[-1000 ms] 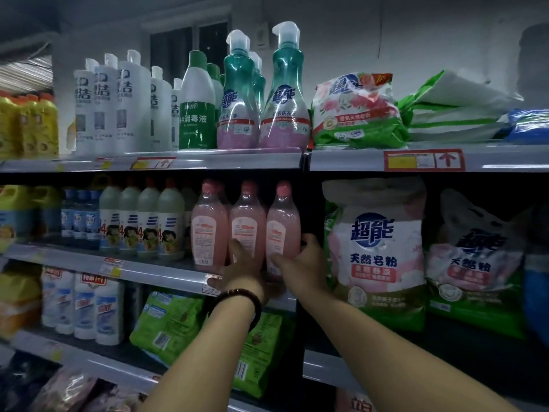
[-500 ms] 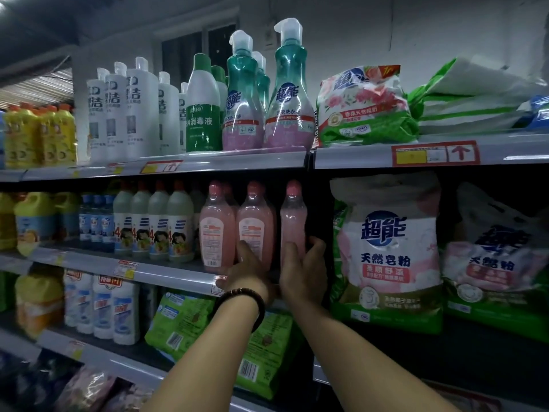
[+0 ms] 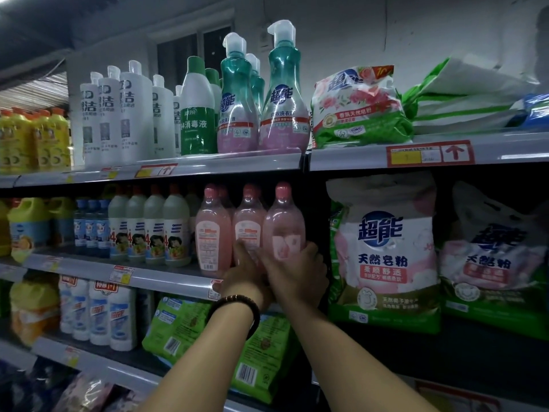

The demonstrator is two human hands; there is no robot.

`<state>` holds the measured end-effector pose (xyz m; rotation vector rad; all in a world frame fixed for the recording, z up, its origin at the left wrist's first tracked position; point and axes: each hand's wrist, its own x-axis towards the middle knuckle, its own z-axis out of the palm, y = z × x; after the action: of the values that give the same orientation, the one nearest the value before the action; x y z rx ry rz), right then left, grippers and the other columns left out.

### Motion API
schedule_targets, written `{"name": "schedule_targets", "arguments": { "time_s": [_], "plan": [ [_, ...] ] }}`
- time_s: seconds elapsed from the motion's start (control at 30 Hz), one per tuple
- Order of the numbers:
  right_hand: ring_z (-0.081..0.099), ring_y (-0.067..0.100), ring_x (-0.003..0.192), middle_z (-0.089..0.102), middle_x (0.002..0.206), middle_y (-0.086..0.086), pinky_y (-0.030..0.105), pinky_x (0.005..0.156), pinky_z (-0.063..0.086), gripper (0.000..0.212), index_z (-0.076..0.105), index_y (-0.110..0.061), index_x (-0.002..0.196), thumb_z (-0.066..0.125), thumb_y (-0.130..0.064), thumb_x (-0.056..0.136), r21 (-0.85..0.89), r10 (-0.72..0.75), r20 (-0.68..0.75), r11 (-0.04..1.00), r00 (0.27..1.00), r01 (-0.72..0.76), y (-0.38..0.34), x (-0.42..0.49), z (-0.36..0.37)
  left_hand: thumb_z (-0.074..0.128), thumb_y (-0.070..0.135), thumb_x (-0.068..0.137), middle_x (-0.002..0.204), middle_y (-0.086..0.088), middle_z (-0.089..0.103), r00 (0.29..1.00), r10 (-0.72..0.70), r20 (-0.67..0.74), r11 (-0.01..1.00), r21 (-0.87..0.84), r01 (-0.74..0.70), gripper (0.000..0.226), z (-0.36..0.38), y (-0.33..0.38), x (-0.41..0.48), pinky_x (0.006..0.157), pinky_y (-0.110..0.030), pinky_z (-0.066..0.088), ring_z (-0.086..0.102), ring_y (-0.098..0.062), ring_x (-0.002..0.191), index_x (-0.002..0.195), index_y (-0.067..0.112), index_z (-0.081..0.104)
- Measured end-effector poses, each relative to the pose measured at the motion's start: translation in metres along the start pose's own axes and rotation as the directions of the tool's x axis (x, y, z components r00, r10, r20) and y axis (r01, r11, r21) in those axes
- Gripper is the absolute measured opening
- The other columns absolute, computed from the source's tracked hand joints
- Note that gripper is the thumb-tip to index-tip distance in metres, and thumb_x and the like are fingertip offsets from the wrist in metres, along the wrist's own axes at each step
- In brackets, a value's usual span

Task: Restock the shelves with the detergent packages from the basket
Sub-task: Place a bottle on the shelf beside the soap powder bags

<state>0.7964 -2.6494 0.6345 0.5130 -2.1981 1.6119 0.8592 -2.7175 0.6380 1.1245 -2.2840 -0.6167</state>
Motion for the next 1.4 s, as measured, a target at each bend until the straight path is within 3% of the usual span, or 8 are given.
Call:
{"name": "schedule_targets", "arguments": {
  "time_s": [0.33, 0.47, 0.57, 0.7, 0.83, 1.0, 1.23, 1.4],
  "plan": [
    [0.071, 0.03, 0.088, 0.072, 0.103, 0.006, 0.044, 0.079, 0.059, 0.078, 0.042, -0.02, 0.11, 0.038, -0.093, 0.083, 0.002, -0.039, -0.167, 0.999, 0.985, 0.04, 0.002, -0.007, 0.006, 0.085, 0.05, 0.067, 0.151, -0.017, 0.052, 0.993, 0.075, 0.091, 0.997, 0.014, -0.077, 0.143, -0.015, -0.012, 0.002, 0.101, -0.043, 0.054, 0.058, -0.039, 0.13, 0.158, 0.034, -0.025],
    [0.069, 0.028, 0.084, 0.071, 0.098, 0.005, 0.04, 0.075, 0.056, 0.069, 0.041, -0.019, 0.109, 0.042, -0.086, 0.089, -0.063, -0.068, -0.203, 0.996, 0.977, 0.056, 0.005, -0.008, 0.01, 0.078, 0.033, 0.082, 0.135, -0.017, 0.056, 0.943, 0.299, -0.146, 0.946, 0.173, -0.274, 0.099, -0.042, -0.015, -0.003, 0.088, -0.048, 0.058, 0.062, -0.041, 0.116, 0.155, 0.033, 0.012],
    [0.068, 0.031, 0.088, 0.07, 0.1, 0.008, 0.036, 0.071, 0.044, 0.062, 0.034, -0.021, 0.104, 0.047, -0.08, 0.091, -0.052, -0.078, -0.212, 0.996, 0.974, 0.068, 0.008, -0.006, 0.012, 0.07, 0.026, 0.082, 0.133, -0.017, 0.042, 0.763, 0.543, -0.35, 0.819, 0.422, -0.389, 0.084, -0.061, -0.003, 0.007, 0.087, -0.049, 0.051, 0.046, -0.044, 0.117, 0.151, 0.044, 0.027],
    [0.068, 0.032, 0.087, 0.069, 0.1, 0.01, 0.037, 0.072, 0.047, 0.065, 0.04, -0.016, 0.111, 0.043, -0.078, 0.092, -0.05, -0.082, -0.235, 0.996, 0.969, 0.072, 0.011, -0.006, 0.014, 0.059, 0.027, 0.08, 0.137, -0.011, 0.031, 0.714, 0.635, -0.295, 0.707, 0.594, -0.384, 0.093, -0.079, 0.012, 0.034, 0.1, -0.051, 0.038, 0.034, -0.039, 0.123, 0.155, 0.06, 0.016],
    [0.07, 0.035, 0.089, 0.07, 0.1, 0.012, 0.042, 0.076, 0.055, 0.065, 0.039, -0.016, 0.111, 0.042, -0.078, 0.092, -0.038, -0.075, -0.247, 0.997, 0.966, 0.068, 0.011, -0.006, 0.018, 0.044, 0.045, 0.095, 0.14, -0.009, 0.033, 0.738, 0.642, -0.207, 0.646, 0.665, -0.375, 0.065, -0.081, 0.022, 0.051, 0.106, -0.057, 0.029, 0.031, -0.038, 0.126, 0.153, 0.061, 0.02],
    [0.069, 0.036, 0.091, 0.07, 0.102, 0.014, 0.045, 0.077, 0.056, 0.062, 0.037, -0.017, 0.11, 0.044, -0.076, 0.093, -0.024, -0.065, -0.249, 0.998, 0.966, 0.062, 0.011, -0.006, 0.018, 0.033, 0.055, 0.099, 0.131, -0.008, 0.052, 0.772, 0.602, -0.206, 0.71, 0.581, -0.398, 0.04, -0.077, 0.026, 0.053, 0.105, -0.06, 0.025, 0.038, -0.039, 0.127, 0.139, 0.05, 0.039],
    [0.069, 0.037, 0.092, 0.069, 0.104, 0.016, 0.039, 0.071, 0.045, 0.053, 0.043, -0.013, 0.113, 0.041, -0.064, 0.1, -0.02, -0.096, -0.274, 0.995, 0.957, 0.095, 0.013, -0.006, 0.019, 0.06, 0.066, 0.085, 0.108, 0.0, 0.069, 0.764, 0.582, -0.279, 0.813, 0.221, -0.538, 0.034, -0.087, 0.017, 0.06, 0.099, -0.057, 0.044, 0.058, -0.036, 0.11, 0.099, 0.048, 0.035],
    [0.068, 0.038, 0.093, 0.069, 0.104, 0.016, 0.042, 0.074, 0.05, 0.05, 0.041, -0.013, 0.112, 0.04, -0.062, 0.101, -0.041, -0.109, -0.26, 0.994, 0.959, 0.102, 0.013, -0.006, 0.019, 0.077, 0.033, 0.083, 0.113, 0.01, 0.071, 0.731, 0.655, -0.189, 0.743, -0.012, -0.669, 0.047, -0.104, 0.014, 0.06, 0.09, -0.045, 0.058, 0.069, -0.022, 0.103, 0.118, 0.044, 0.047]
  ]
}}
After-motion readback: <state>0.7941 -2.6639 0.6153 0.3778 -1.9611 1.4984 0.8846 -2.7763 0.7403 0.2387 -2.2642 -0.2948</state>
